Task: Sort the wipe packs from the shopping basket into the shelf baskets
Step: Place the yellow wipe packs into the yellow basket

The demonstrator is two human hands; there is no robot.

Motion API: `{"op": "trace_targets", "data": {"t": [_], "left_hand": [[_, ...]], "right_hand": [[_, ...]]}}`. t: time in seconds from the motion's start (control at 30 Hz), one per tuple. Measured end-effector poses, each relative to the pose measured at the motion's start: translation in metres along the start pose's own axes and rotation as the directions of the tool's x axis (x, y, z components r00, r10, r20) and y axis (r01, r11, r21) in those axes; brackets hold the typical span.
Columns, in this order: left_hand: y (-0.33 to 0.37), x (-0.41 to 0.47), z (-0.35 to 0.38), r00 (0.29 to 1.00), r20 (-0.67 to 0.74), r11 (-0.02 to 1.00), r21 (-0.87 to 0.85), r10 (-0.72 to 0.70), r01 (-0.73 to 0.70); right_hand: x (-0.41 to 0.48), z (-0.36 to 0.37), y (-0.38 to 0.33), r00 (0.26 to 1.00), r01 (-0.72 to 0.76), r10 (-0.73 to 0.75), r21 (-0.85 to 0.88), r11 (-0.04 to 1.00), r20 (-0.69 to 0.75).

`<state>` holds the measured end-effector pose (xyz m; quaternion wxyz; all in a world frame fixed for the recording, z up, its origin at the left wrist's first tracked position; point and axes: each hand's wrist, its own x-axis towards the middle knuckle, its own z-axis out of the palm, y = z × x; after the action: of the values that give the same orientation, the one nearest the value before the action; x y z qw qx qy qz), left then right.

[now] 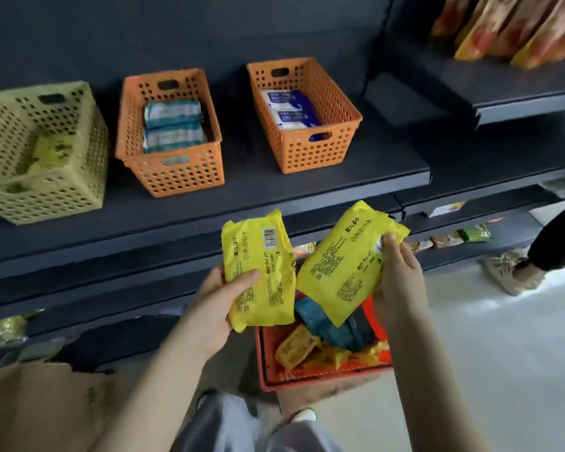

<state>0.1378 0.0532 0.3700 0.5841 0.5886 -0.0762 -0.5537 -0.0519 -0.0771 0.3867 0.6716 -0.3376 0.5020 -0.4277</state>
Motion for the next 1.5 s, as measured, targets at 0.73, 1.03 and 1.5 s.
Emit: {"op": "trace_targets", "data": {"t": [0.73, 1.03, 1.5], "left_hand": [[0.169, -0.055, -0.249, 0.96, -0.111, 0.965, -0.03, 0.256, -0.261], [0.226, -0.033, -0.304, 0.876, -0.337, 0.935, 0.053, 0.346, -0.349], [0.311, 0.049, -0.319, 0.795, -0.526, 0.938, 0.018, 0.304, -0.347]], "right_hand": [[-0.096, 0.315, 0.067, 0.931, 0.199, -0.105, -0.244, 0.949, 0.351], [-0.072, 0.39, 0.033, 0.889, 0.017, 0.062, -0.167, 0.986, 0.453], [0.014, 0.518, 0.032, 0.641, -0.416, 0.463, -0.229, 0.88, 0.613]]}}
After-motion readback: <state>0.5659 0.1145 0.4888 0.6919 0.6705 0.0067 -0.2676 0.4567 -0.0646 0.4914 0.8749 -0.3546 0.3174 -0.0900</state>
